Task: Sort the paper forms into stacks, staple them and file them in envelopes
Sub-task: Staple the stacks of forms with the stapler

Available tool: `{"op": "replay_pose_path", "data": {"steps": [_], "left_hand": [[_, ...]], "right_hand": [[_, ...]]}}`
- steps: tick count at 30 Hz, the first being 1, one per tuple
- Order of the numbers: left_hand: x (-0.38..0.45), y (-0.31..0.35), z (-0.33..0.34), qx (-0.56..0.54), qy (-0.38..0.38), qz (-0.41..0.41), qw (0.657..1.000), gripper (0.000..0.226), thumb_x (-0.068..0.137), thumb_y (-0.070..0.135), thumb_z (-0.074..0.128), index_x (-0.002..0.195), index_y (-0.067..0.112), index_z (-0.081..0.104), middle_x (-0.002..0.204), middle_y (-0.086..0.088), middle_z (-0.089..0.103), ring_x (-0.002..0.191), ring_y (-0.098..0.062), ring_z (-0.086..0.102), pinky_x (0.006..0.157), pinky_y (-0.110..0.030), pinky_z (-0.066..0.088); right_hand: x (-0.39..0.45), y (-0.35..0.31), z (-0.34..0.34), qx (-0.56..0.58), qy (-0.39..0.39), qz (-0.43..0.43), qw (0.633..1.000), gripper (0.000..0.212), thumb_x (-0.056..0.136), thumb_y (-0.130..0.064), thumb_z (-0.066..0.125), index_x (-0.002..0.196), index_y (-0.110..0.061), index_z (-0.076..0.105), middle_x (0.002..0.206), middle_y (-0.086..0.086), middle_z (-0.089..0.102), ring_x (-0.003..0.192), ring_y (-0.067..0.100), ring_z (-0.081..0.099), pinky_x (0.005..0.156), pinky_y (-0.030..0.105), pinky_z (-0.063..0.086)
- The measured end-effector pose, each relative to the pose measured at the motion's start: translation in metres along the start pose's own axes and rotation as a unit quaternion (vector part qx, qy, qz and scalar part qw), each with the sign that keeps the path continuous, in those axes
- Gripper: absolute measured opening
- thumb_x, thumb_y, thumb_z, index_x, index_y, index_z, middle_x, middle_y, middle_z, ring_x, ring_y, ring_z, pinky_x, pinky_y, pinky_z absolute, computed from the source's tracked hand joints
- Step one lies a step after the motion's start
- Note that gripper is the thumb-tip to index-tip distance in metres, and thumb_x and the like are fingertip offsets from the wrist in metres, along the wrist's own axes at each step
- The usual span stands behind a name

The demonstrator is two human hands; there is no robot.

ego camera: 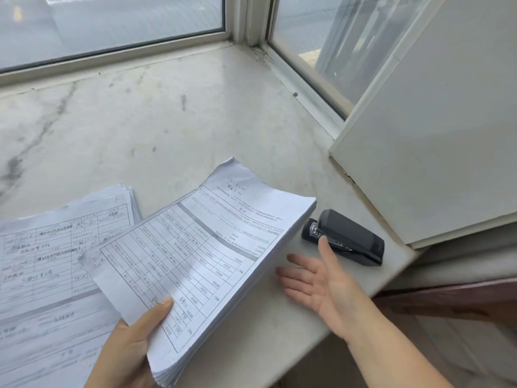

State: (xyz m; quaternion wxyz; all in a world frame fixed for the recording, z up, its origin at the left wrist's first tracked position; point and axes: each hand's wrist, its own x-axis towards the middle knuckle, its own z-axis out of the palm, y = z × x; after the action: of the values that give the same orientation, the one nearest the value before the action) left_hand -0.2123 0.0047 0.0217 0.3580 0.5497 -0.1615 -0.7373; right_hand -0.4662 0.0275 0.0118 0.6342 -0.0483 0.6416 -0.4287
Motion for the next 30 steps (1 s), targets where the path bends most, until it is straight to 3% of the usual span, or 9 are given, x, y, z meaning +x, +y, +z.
{"op": "replay_pose_path", "data": {"steps": [2,6,10,14,17,19,24,27,30], "left_hand": [[-0.001,-0.004,0.005,0.004,-0.001,0.018,1.0,0.03,0.093,-0.006,0.045,0.12,-0.006,0.057,0.088,-0.018,0.073,0.067,-0.025,0.073,0.047,-0.025,0.055],[0.005,-0.015,0.0,0.031,0.024,0.056,0.998,0.031,0.089,-0.008,0.049,0.118,-0.005,0.059,0.094,-0.018,0.073,0.074,-0.024,0.073,0.052,-0.025,0.057],[0.01,-0.03,-0.008,0.027,0.033,0.07,0.997,0.029,0.083,0.0,0.06,0.111,0.005,0.064,0.103,-0.019,0.072,0.087,-0.03,0.072,0.062,-0.032,0.06],[0.008,-0.037,-0.01,0.039,0.042,0.076,0.995,0.071,0.054,0.03,0.089,0.116,0.007,0.063,0.105,-0.014,0.073,0.096,-0.033,0.07,0.068,-0.034,0.06],[0.011,-0.042,-0.008,0.025,0.047,0.075,0.996,0.033,0.08,0.002,0.063,0.114,0.006,0.063,0.102,-0.014,0.073,0.093,-0.031,0.07,0.068,-0.034,0.06],[0.012,-0.045,-0.003,0.024,0.043,0.082,0.995,0.03,0.086,-0.005,0.056,0.113,0.007,0.063,0.104,-0.013,0.073,0.094,-0.03,0.07,0.076,-0.039,0.059],[0.01,-0.054,0.002,0.019,0.062,0.084,0.994,0.03,0.087,-0.004,0.058,0.113,0.009,0.064,0.105,-0.011,0.073,0.1,-0.033,0.068,0.096,-0.055,0.047],[0.007,-0.059,-0.002,0.036,0.077,0.081,0.993,0.027,0.085,-0.002,0.064,0.109,0.01,0.066,0.102,-0.01,0.074,0.099,-0.032,0.069,0.096,-0.057,0.046],[0.003,-0.058,0.001,0.042,0.07,0.091,0.993,0.036,0.074,0.009,0.077,0.109,0.011,0.067,0.101,-0.008,0.074,0.098,-0.03,0.069,0.094,-0.055,0.048]], "right_hand": [[0.015,-0.003,0.017,0.117,-0.05,0.034,0.991,0.075,0.075,-0.069,0.047,0.119,-0.01,0.064,0.112,0.014,0.071,0.098,0.025,0.07,0.086,0.037,0.052],[0.041,-0.005,0.04,0.218,0.068,0.011,0.974,0.028,0.093,-0.034,0.06,0.103,-0.009,0.067,0.095,0.009,0.075,0.084,0.022,0.071,0.078,0.037,0.056],[0.056,-0.006,0.043,0.234,0.155,0.017,0.96,0.018,0.098,-0.023,0.057,0.104,-0.007,0.064,0.089,0.008,0.071,0.079,0.023,0.067,0.069,0.04,0.055],[0.059,-0.011,0.046,0.258,0.171,0.032,0.95,0.019,0.097,-0.021,0.059,0.106,-0.006,0.065,0.089,0.01,0.07,0.081,0.027,0.067,0.082,0.047,0.054],[0.058,-0.013,0.047,0.273,0.193,0.027,0.942,0.02,0.095,-0.023,0.061,0.106,-0.007,0.067,0.101,0.013,0.072,0.089,0.031,0.069,0.086,0.051,0.055],[0.059,-0.015,0.044,0.277,0.202,0.019,0.939,0.02,0.095,-0.026,0.061,0.104,-0.009,0.067,0.105,0.012,0.072,0.089,0.03,0.069,0.085,0.05,0.055],[0.062,-0.019,0.037,0.25,0.222,0.02,0.942,0.02,0.095,-0.025,0.061,0.109,-0.01,0.065,0.107,0.01,0.07,0.082,0.027,0.067,0.081,0.047,0.055],[0.064,-0.016,0.033,0.234,0.216,0.03,0.947,0.022,0.096,-0.026,0.06,0.109,-0.009,0.065,0.102,0.01,0.071,0.082,0.026,0.067,0.087,0.047,0.054],[0.062,-0.013,0.029,0.229,0.211,0.03,0.95,0.02,0.098,-0.028,0.058,0.093,-0.01,0.064,0.087,0.008,0.069,0.076,0.025,0.066,0.08,0.046,0.053]]}}
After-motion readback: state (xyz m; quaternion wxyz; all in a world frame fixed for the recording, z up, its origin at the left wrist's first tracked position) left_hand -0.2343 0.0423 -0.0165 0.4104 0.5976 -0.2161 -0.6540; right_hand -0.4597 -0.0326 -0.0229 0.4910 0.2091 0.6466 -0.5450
